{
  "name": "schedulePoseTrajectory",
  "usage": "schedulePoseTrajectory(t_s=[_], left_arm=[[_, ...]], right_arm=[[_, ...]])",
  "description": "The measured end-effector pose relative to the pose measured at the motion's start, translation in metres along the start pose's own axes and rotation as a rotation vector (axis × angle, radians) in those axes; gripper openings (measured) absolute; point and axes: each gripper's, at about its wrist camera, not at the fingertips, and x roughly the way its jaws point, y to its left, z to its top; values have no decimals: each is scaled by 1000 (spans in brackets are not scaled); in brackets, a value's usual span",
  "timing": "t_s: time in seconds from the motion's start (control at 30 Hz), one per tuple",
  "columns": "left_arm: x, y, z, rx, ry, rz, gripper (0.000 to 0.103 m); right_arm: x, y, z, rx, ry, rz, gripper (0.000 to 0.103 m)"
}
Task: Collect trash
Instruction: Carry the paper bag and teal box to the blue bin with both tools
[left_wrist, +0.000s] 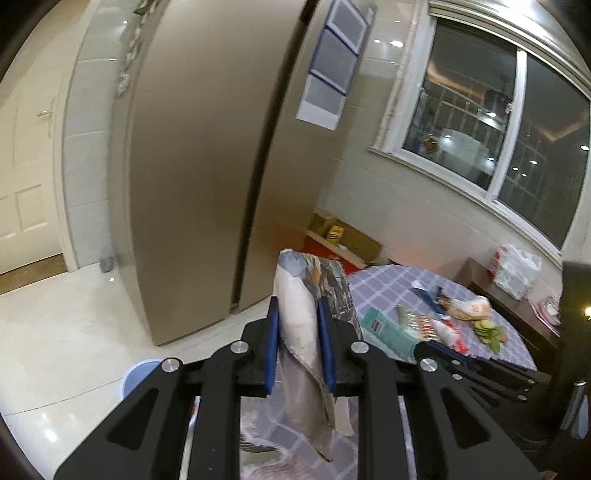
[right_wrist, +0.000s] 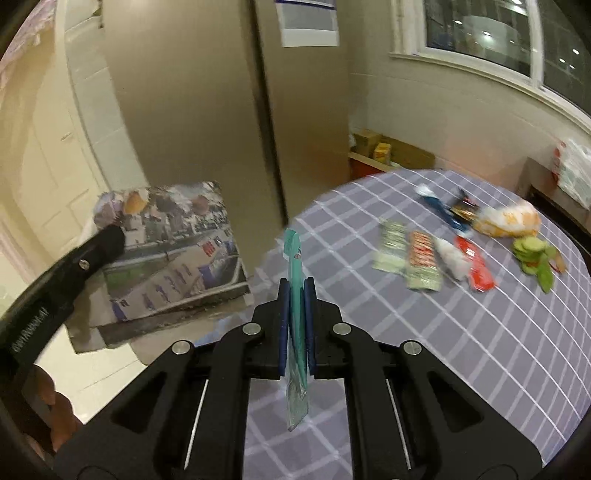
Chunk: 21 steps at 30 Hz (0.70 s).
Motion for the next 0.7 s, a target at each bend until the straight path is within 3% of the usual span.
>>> schedulePoseTrajectory(t_s=[0.33,0.7], left_arm=[[16,94,8,-68,42,180,19],[44,197,1,-156,112,378,19]], right_arm=[[48,98,18,-118,25,129,8],[127,193,15,-220,122,238,8]])
